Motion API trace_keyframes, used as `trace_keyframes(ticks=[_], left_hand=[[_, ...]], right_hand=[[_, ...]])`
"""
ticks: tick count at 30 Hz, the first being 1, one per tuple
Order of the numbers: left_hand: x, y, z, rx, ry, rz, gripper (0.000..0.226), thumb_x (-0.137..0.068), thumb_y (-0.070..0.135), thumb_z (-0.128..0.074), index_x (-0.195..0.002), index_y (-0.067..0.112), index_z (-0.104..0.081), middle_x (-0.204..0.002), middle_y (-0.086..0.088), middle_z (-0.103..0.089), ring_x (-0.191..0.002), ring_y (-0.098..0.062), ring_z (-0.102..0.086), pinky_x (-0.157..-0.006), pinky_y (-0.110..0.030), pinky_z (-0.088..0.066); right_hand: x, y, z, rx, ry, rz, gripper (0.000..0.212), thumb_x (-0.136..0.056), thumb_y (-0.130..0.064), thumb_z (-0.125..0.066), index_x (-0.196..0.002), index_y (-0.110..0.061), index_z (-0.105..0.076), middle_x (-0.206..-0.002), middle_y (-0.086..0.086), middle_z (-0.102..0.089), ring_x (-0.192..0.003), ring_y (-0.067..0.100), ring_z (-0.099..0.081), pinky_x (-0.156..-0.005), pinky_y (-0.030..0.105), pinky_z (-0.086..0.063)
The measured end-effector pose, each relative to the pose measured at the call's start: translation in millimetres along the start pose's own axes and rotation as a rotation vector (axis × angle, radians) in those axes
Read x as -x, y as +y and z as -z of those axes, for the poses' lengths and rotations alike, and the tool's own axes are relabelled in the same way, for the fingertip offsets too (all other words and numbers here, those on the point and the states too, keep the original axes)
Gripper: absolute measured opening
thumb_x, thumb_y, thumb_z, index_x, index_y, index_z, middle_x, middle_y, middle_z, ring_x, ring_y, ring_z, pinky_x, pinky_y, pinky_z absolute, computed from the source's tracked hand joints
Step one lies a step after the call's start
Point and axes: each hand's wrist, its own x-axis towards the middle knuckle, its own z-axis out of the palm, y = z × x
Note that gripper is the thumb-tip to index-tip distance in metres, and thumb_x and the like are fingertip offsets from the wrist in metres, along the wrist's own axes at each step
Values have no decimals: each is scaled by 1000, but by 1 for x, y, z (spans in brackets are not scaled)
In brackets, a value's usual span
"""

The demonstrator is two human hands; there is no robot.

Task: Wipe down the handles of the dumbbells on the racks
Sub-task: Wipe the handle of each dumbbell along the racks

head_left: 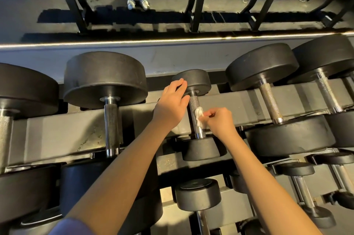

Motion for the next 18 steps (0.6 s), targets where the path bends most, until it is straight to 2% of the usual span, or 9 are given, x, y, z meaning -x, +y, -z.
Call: trace_keyframes(ticks=[4, 6, 8, 10, 12, 15, 18], left_hand=[[1, 3, 3, -14, -72, 36, 51, -102, 26, -40, -150, 15, -26, -154, 3, -26, -140, -13, -23, -107, -22, -25], [3, 5, 4, -6, -109, 55, 52, -102, 25, -40, -150, 15, -25, -156, 2, -23, -142, -15, -20, -112, -28, -23], [9, 6, 5, 11, -137, 58, 49, -102, 24, -40, -148, 12, -31, -154, 0, -26, -141, -16, -24, -113, -29, -23], [19, 7, 7, 53, -177, 49, 41, -102, 22, -41, -141, 9, -45, -145, -3, -39, -134, -17, -37, -109, -25, -27], [36, 10, 7, 69, -192, 20, 38, -101, 20, -42, -137, 9, -48, -136, -3, -49, -126, -17, -44, -103, -22, -30], [65, 18, 7, 79, -112, -34, 36, -100, 20, -43, -133, 8, -52, -128, -4, -54, -119, -17, -48, -99, -24, -34], [101, 27, 8, 86, -23, -134, 37, -98, 24, -39, -120, 5, -61, -115, -6, -61, -108, -17, -53, -94, -30, -43]], right_hand=[[10, 6, 5, 145, -93, -59, 6, -83, -5, -68, -78, -2, -71, -85, 13, -66, -82, 24, -62, -76, 30, -50], [14, 8, 4, 184, -66, -41, 8, -84, -5, -67, -77, -5, -70, -86, 13, -67, -83, 25, -64, -77, 31, -51], [23, 10, 2, 180, 8, 23, 6, -85, -5, -66, -82, -4, -72, -85, 11, -68, -79, 24, -64, -72, 28, -50], [34, 12, 3, 163, 97, 121, 10, -86, -8, -66, -85, -1, -72, -84, 14, -69, -76, 24, -63, -70, 28, -49], [47, 15, 7, 121, 207, 226, 14, -87, -11, -66, -84, 2, -71, -81, 11, -67, -73, 23, -60, -67, 25, -44], [70, 20, 16, 44, 373, 332, 11, -86, -12, -68, -85, -1, -72, -79, 5, -63, -71, 13, -55, -65, 14, -38], [101, 36, 15, -26, 448, 339, 5, -84, -8, -70, -82, -4, -71, -76, 2, -62, -69, 10, -54, -65, 6, -38]])
